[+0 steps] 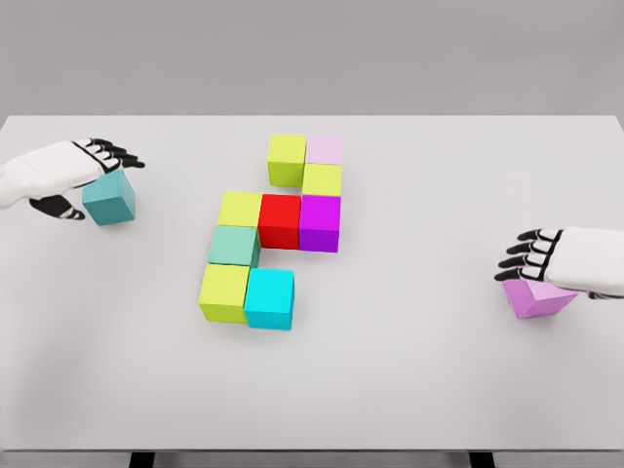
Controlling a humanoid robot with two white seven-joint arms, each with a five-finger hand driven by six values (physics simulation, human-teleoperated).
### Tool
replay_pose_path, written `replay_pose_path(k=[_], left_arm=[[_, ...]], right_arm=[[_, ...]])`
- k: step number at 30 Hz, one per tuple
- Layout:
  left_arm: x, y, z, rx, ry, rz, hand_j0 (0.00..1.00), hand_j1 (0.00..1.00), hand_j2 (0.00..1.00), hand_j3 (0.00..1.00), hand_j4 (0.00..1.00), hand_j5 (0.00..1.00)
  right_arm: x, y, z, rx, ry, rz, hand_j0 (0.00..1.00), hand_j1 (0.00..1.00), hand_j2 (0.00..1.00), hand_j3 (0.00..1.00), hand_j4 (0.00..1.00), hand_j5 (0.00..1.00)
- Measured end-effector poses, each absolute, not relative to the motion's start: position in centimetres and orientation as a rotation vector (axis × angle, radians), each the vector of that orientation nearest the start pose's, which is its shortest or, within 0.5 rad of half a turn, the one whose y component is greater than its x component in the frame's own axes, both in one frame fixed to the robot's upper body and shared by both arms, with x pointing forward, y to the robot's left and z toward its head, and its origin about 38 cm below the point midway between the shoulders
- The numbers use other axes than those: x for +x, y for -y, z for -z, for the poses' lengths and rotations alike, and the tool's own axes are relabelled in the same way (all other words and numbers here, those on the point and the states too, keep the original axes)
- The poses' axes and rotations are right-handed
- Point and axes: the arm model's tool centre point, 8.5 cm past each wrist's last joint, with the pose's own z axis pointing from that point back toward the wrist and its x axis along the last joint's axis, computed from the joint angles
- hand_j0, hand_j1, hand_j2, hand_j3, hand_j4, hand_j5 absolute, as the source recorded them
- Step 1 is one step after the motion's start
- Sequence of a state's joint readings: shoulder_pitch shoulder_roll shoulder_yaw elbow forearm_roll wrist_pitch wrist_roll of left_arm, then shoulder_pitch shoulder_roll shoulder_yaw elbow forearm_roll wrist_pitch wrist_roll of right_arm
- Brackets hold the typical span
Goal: Assemble the squares on the desktop into the number 2
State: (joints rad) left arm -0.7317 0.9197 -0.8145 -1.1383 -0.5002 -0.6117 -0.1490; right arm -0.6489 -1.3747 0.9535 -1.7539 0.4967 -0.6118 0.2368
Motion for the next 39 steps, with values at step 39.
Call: replay_pose_path(k=[39], left_arm=[[47.3,-39.9,-15.5,0.615,1.228,1.892,0.78,0.78,0.78,0.78,0.78,0.78]], right_arm=[[35.3,38.3,-18.8,0.644,-1.343,3.262,1.0,1.0,1.0,1.0,1.0,1.0]])
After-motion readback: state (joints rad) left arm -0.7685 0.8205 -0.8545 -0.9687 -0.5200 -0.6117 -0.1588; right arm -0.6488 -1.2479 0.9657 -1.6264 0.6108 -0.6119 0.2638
